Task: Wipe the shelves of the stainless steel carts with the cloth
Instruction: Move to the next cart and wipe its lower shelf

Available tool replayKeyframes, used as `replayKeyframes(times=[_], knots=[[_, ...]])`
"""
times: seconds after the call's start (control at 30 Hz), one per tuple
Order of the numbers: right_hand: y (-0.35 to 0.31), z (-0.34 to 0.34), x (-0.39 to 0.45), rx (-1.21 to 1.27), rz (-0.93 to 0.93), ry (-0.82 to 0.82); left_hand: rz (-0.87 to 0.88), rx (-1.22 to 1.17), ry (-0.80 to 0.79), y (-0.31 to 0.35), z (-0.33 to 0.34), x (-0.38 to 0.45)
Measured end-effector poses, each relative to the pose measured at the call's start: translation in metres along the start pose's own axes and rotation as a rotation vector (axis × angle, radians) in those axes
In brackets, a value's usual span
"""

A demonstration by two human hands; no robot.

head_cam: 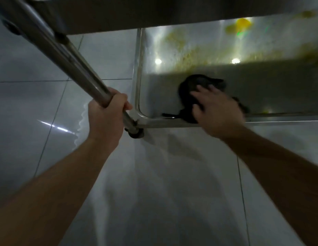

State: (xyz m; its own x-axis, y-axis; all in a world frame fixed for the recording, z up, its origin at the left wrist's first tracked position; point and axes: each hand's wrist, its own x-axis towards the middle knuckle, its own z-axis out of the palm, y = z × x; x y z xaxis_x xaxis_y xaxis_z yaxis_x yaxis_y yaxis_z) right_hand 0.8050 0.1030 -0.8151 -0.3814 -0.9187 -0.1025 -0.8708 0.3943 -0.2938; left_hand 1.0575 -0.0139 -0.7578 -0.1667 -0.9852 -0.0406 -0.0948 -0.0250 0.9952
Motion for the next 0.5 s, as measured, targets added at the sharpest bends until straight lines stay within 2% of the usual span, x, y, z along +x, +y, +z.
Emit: replayKeyframes(times=[0.13,0.23,0.33,0.5], knots=[[0.143,-0.046,-0.025,-0.075,0.368,0.033,0.011,-0.005,0.016,-0.001,0.007,0.002],[0.184,-0.062,-0.017,0.016,0.65,0.019,0.03,-0.018,0.067,-0.001,0.01,0.001],[0.152,-0.052,0.005,0.037,0.723,0.063,0.031,-0.049,0.082,-0.001,0.013,0.002],[0.014,-0.017,0.058,0.002,0.395,0.046,0.043,-0.057,0.117,-0.002,0.014,0.006]])
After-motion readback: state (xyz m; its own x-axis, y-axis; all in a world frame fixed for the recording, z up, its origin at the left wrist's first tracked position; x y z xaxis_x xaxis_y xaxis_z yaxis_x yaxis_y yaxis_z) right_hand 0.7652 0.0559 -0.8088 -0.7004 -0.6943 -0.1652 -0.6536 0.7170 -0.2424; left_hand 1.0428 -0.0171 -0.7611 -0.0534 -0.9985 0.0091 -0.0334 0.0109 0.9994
